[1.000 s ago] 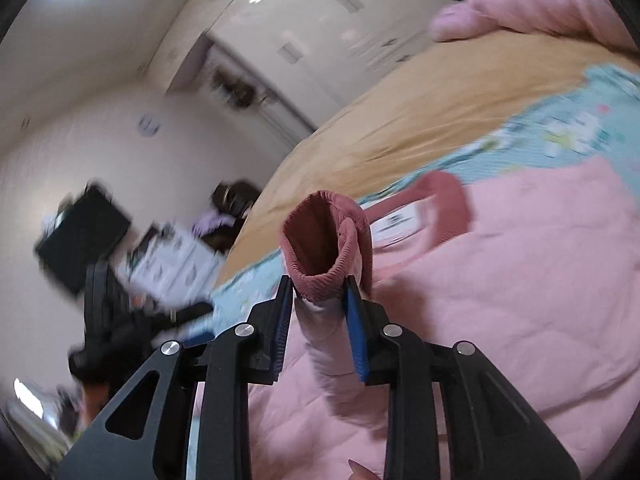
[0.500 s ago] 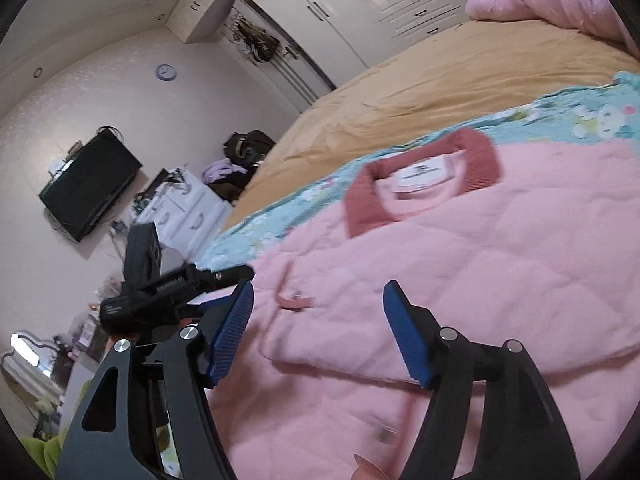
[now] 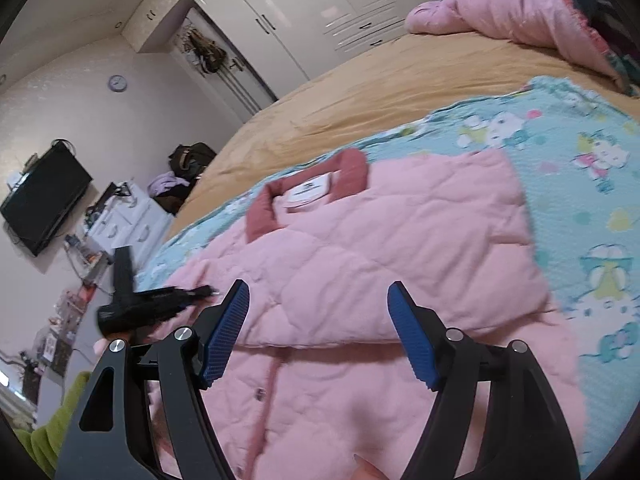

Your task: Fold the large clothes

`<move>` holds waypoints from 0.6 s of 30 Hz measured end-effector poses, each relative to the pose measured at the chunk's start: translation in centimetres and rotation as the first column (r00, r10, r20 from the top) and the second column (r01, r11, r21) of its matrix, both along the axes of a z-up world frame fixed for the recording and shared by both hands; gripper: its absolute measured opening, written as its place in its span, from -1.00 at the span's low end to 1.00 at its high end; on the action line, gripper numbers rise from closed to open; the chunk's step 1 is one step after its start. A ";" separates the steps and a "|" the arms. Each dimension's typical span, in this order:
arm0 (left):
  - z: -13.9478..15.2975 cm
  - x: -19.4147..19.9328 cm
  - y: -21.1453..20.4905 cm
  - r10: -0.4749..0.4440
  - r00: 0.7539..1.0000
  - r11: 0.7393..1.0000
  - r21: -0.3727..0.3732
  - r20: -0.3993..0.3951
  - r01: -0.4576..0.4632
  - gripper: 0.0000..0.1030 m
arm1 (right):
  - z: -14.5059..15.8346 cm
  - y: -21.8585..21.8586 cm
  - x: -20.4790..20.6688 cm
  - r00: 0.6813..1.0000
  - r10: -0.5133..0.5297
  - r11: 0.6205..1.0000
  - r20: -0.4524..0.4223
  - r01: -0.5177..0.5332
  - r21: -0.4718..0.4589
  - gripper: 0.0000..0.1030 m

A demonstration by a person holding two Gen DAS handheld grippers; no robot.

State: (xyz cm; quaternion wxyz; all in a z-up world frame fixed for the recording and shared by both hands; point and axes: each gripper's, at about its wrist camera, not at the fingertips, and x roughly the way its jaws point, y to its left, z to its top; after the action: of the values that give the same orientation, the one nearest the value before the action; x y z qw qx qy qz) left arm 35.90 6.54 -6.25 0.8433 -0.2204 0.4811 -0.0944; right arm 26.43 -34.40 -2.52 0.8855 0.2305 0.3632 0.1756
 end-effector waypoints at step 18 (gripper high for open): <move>-0.1 -1.0 2.2 -0.014 0.997 0.987 0.163 0.079 0.001 -0.93 | -3.8 2.9 9.7 0.989 -0.109 0.895 -0.096 0.056 -0.443 0.42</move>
State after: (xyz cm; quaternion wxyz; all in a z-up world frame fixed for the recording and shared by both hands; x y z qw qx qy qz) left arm 34.91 8.71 -6.31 0.8765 -0.1449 0.4541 -0.0667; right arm 36.18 -31.49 -6.29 0.8983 0.0503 0.4349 0.0375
